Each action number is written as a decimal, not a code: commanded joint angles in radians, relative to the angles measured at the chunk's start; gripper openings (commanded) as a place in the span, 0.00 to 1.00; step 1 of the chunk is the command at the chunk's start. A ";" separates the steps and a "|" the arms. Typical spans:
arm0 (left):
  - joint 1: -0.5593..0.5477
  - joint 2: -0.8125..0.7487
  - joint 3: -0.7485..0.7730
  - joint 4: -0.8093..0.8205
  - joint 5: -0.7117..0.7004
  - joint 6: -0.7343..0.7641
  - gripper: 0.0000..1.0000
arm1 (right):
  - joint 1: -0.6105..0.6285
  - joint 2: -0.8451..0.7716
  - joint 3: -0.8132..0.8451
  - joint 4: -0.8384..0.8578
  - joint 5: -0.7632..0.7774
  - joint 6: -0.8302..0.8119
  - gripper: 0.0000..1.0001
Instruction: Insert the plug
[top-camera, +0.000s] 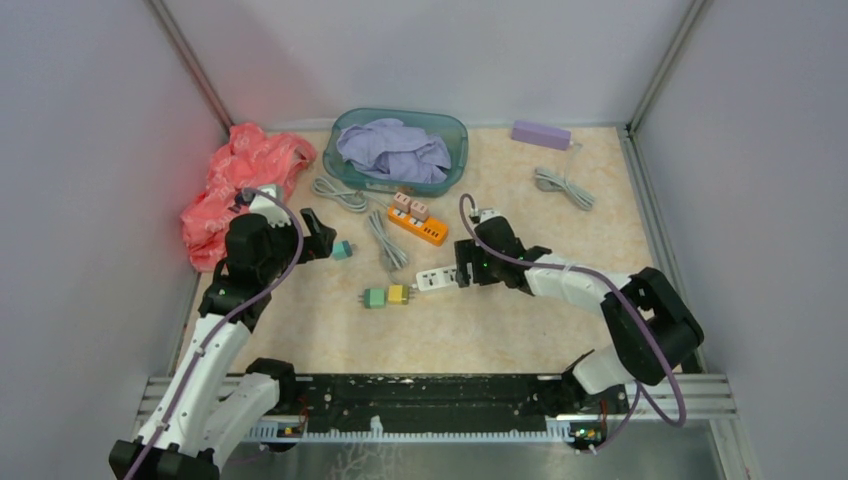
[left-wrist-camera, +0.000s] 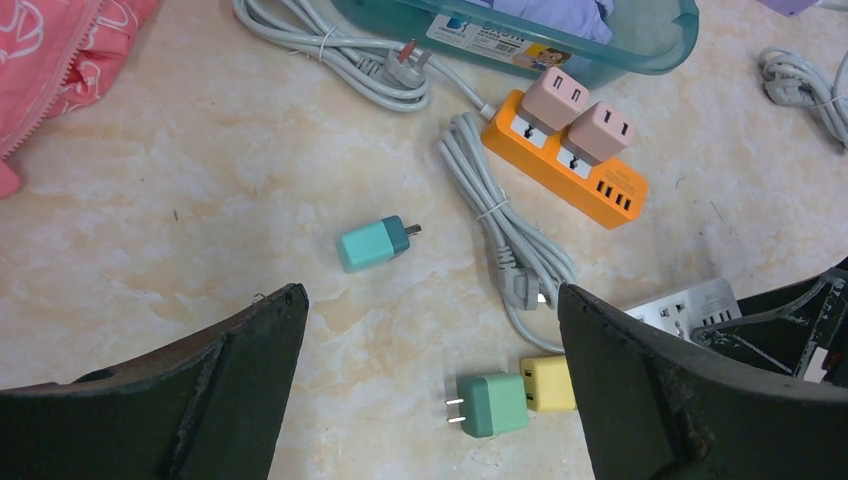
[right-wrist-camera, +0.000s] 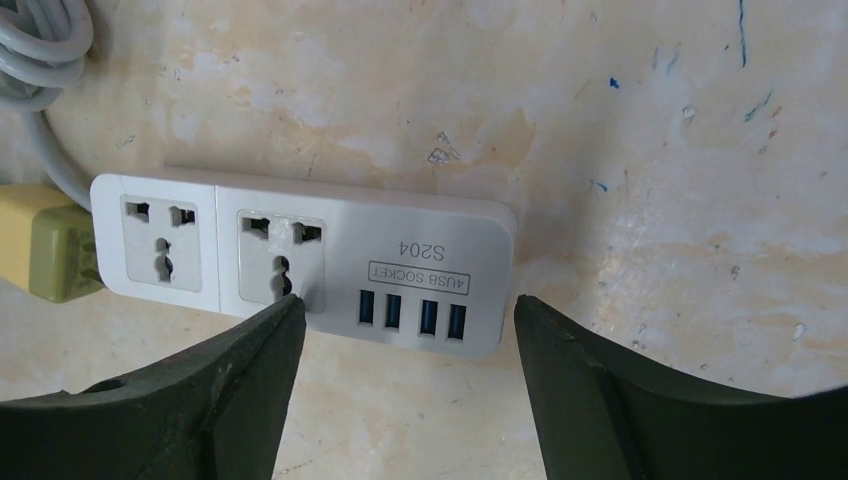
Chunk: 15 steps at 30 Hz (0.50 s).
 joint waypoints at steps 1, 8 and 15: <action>0.007 0.002 0.001 0.016 0.025 -0.005 1.00 | 0.011 -0.021 0.078 -0.052 0.035 -0.162 0.77; 0.010 0.002 0.003 0.018 0.034 0.000 1.00 | 0.013 -0.042 0.172 -0.186 -0.088 -0.491 0.99; 0.011 -0.006 0.004 0.016 0.032 0.000 1.00 | 0.014 0.020 0.291 -0.317 -0.204 -0.754 0.99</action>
